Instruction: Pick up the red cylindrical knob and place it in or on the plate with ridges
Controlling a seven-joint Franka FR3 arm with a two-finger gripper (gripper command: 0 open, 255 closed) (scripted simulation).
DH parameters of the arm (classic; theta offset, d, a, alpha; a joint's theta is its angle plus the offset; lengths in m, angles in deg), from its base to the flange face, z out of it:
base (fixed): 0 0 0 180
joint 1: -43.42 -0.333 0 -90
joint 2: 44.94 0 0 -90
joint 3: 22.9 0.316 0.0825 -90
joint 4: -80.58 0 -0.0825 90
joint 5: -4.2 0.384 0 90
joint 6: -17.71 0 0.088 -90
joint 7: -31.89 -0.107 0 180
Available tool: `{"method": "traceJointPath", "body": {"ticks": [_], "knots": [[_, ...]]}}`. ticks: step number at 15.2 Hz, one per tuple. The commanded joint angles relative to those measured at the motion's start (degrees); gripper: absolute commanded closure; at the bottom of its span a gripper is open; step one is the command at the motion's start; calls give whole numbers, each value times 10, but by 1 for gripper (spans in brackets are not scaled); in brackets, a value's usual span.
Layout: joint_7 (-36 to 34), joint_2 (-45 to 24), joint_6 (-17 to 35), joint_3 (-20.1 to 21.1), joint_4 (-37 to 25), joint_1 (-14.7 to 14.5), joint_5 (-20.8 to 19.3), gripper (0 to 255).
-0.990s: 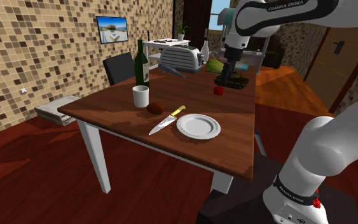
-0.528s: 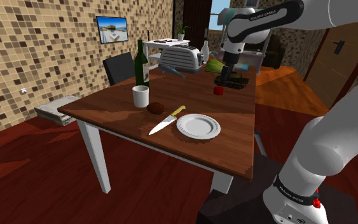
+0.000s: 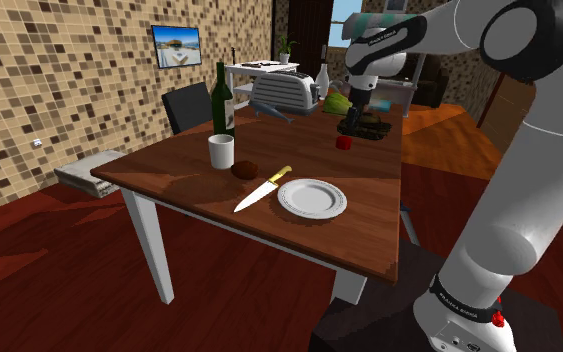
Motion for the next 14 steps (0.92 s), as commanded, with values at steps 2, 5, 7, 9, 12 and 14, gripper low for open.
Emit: {"method": "traceJointPath", "body": {"ticks": [2, 5, 7, 9, 12, 14], "knots": [[47, -73, 2, -14, -58, 19, 35, 0], [85, -145, -6, -18, -124, 46, 69, 0], [106, -193, -15, -18, -173, 67, 90, 0], [124, -242, -27, -14, -228, 91, 109, 0], [127, -249, -15, -11, -221, 93, 112, 0], [129, -254, -2, -10, -212, 93, 115, 0]]}}
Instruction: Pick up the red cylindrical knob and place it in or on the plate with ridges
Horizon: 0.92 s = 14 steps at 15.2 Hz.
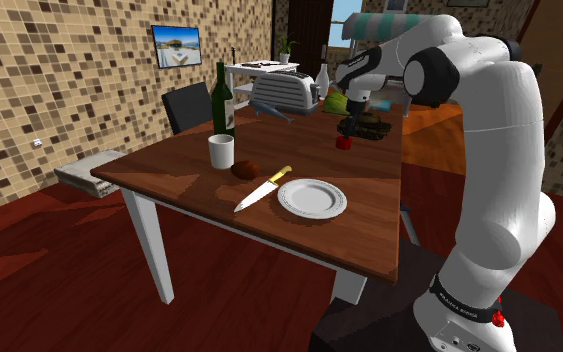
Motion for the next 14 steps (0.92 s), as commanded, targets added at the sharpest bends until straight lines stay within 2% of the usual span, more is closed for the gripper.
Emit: {"method": "traceJointPath", "body": {"ticks": [1, 3, 11, 12, 14], "knots": [[2, -4, 14, 1, 10, 0, 3, 0], [5, -11, 30, 4, 20, 0, 7, 0], [5, -11, 30, 4, 20, 0, 7, 0], [5, -11, 30, 4, 20, 0, 7, 255], [5, -11, 30, 4, 20, 0, 7, 255]]}}
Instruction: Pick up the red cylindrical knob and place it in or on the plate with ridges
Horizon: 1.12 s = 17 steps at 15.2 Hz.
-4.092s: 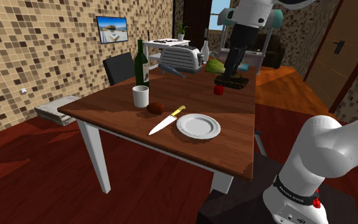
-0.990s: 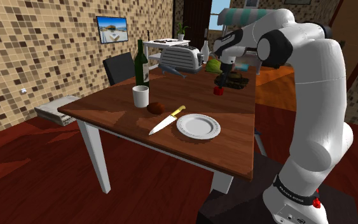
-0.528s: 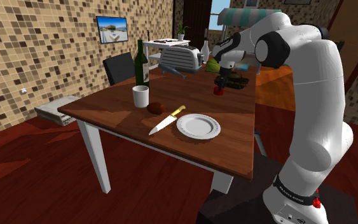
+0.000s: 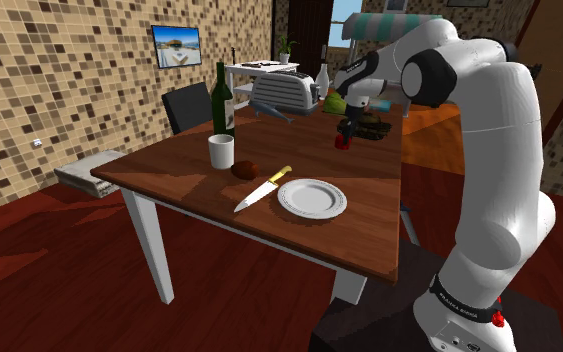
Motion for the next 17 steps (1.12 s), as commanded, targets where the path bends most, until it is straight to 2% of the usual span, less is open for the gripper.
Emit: {"method": "traceJointPath", "body": {"ticks": [1, 7, 17], "knots": [[0, -1, 0, 0, 2, 0, 0, 255], [0, -2, 0, 0, 1, 0, 0, 255], [-10, 19, -67, -7, -47, 0, -14, 255]]}}
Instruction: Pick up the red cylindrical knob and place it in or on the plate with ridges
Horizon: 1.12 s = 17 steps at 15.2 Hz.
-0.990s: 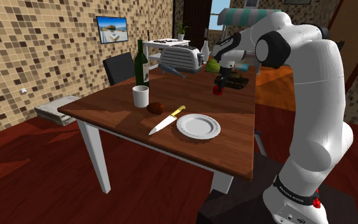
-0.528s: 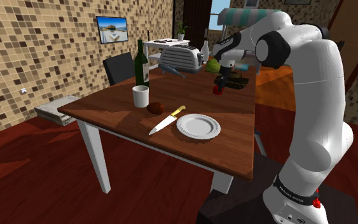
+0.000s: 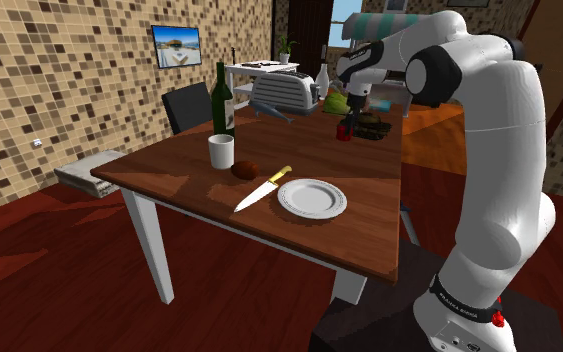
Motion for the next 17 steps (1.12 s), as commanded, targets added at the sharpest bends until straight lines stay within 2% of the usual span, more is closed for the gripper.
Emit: {"method": "traceJointPath", "body": {"ticks": [1, 7, 12, 17], "knots": [[-1, 3, -13, -1, -11, 1, -2, 255], [-5, 8, -56, -4, -49, 4, -6, 255], [-64, 121, -5, -5, 100, -65, -59, 255], [-138, 223, 25, 12, 217, -113, -112, 255]]}}
